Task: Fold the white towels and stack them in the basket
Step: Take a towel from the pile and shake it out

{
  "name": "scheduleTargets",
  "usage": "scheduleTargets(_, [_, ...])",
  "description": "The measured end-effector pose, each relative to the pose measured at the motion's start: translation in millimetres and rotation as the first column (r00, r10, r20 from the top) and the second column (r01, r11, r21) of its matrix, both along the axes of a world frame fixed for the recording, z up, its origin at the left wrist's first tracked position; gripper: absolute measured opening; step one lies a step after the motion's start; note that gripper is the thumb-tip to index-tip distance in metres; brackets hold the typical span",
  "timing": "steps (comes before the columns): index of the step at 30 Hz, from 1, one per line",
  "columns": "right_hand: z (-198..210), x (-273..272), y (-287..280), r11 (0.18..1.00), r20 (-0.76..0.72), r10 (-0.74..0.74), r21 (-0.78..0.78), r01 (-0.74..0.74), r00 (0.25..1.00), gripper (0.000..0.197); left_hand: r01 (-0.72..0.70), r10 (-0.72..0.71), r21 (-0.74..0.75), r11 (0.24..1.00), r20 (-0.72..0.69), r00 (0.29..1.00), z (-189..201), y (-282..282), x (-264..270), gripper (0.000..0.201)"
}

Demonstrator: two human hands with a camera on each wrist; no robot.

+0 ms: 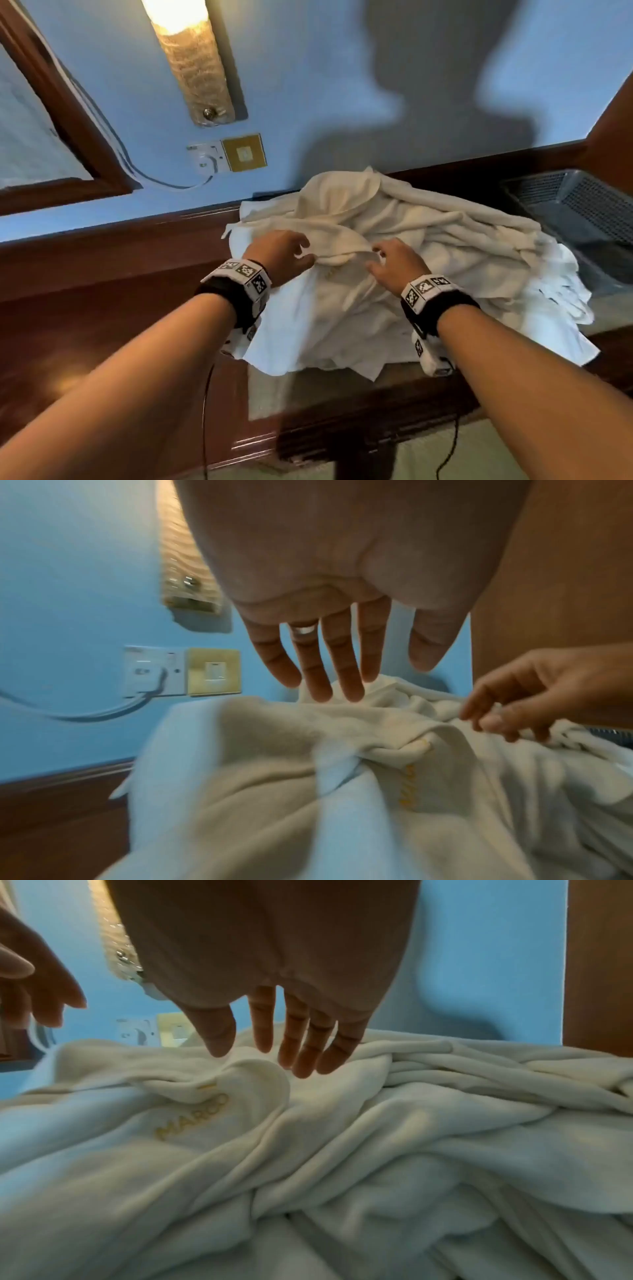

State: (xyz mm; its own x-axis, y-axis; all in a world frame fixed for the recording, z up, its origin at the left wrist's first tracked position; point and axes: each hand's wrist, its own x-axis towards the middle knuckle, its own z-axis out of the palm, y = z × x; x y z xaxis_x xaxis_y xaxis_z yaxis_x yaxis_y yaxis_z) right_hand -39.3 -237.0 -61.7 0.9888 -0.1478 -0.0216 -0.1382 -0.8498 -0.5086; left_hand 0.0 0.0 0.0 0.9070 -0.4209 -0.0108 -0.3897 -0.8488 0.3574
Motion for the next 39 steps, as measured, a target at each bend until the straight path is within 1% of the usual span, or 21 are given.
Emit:
scheduleTargets(3, [-3.4,28.5,-6.7,0.999,-0.037,-0.024,0.020,0.025,0.999,0.048,0.083,-0.096,0.140,0.987,0.088,0.991,-10.0,-24.3,29.7,0.040])
scheduleTargets(6, [-6.6,43.0,-6.4,0.999,-0.131,0.044,0.023,-0.041,0.990,0.029,0.185,-0.234,0.282,0.941,0.152,0.960,-22.8,-49.0,49.8,0.054])
scheduleTargets(9, [-11.4,49.9,-2.9,0.998,-0.151,0.054,-0.003,-0.055,0.987,0.017,0.248,-0.351,0.435,0.866,0.173,0.920,-40.2,-65.1,60.6,0.070])
scheduleTargets(10, [-10.4,50.7,-0.3,0.999,-0.141,0.043,0.004,-0.043,0.989,0.015,0.255,-0.364,0.472,0.844,0.155,0.918,-43.4,-69.2,61.6,0.069])
scheduleTargets(12, [-3.5,51.9,6.3,0.999,-0.080,0.032,0.025,-0.030,0.996,0.015,0.251,-0.376,0.496,0.831,0.170,0.911,-45.7,-73.3,62.4,0.050])
scheduleTargets(15, [17.3,45.3,22.0,0.995,0.012,-0.031,0.095,0.030,0.999,0.019,0.237,-0.330,0.343,0.909,0.243,0.912,-30.3,-64.5,56.6,0.026])
scheduleTargets(17, [34.9,39.0,35.1,0.982,0.081,-0.099,0.168,0.084,0.992,0.007,0.215,-0.237,0.116,0.970,0.236,0.942,-6.8,-44.6,54.2,0.022])
scheduleTargets(18, [45.7,35.0,45.2,0.974,0.119,-0.132,0.200,0.106,0.984,0.002,0.186,-0.179,-0.013,0.982,0.216,0.960,8.3,-29.8,53.4,0.021])
scheduleTargets(19, [57.3,29.9,58.7,0.966,0.168,-0.158,0.228,0.117,0.973,0.006,0.163,-0.136,-0.125,0.979,0.198,0.971,23.2,-12.1,51.9,0.020])
scheduleTargets(20, [70.7,25.7,75.3,0.961,0.226,-0.171,0.255,0.111,0.959,0.008,0.163,-0.124,-0.204,0.965,0.191,0.974,36.2,7.1,48.7,0.018])
scheduleTargets(22, [101.6,15.6,117.2,0.957,0.355,-0.145,0.289,0.039,0.924,0.006,0.233,-0.193,-0.287,0.929,0.160,0.968,53.7,47.6,36.3,0.018])
scheduleTargets(24, [137.9,1.2,166.5,0.962,0.440,-0.060,0.264,-0.065,0.896,0.006,0.292,-0.271,-0.348,0.891,0.108,0.957,63.1,88.5,16.8,0.045])
scheduleTargets(25, [154.9,-7.1,190.1,0.966,0.454,-0.009,0.233,-0.109,0.891,0.005,0.289,-0.265,-0.407,0.867,0.115,0.957,67.0,108.3,7.1,0.053])
scheduleTargets(27, [184.3,-27.7,230.5,0.975,0.472,0.092,0.136,-0.175,0.877,0.008,0.293,-0.217,-0.548,0.783,0.200,0.955,77.3,147.3,-8.6,0.050])
scheduleTargets(29, [206.5,-49.3,260.4,0.979,0.485,0.177,0.000,-0.202,0.857,0.014,0.336,-0.234,-0.603,0.724,0.244,0.941,97.2,182.0,-22.7,0.031])
scheduleTargets(31, [218.9,-69.1,283.7,0.971,0.473,0.241,-0.117,-0.210,0.847,0.017,0.413,-0.344,-0.517,0.750,0.228,0.911,124.6,217.0,-41.3,0.010])
scheduleTargets(32, [223.5,-78.7,293.8,0.965,0.457,0.259,-0.158,-0.209,0.851,0.019,0.438,-0.374,-0.445,0.781,0.227,0.899,137.2,234.4,-49.4,0.008])
scheduleTargets(34, [230.8,-94.8,310.4,0.946,0.438,0.302,-0.245,-0.211,0.847,0.023,0.410,-0.348,-0.250,0.877,0.255,0.902,161.6,268.8,-62.7,0.024])
scheduleTargets(35, [233.3,-102.8,318.3,0.933,0.432,0.329,-0.287,-0.218,0.839,0.025,0.380,-0.325,-0.171,0.909,0.281,0.903,173.8,284.6,-69.8,0.026])
scheduleTargets(37, [235.9,-117.4,331.8,0.900,0.374,0.363,-0.379,-0.216,0.854,0.025,0.353,-0.301,-0.111,0.929,0.329,0.895,193.4,310.7,-84.0,0.019])
scheduleTargets(39, [233.8,-126.4,341.7,0.880,0.316,0.341,-0.438,-0.183,0.885,0.026,0.324,-0.290,-0.037,0.945,0.359,0.887,207.1,330.9,-100.3,0.020])
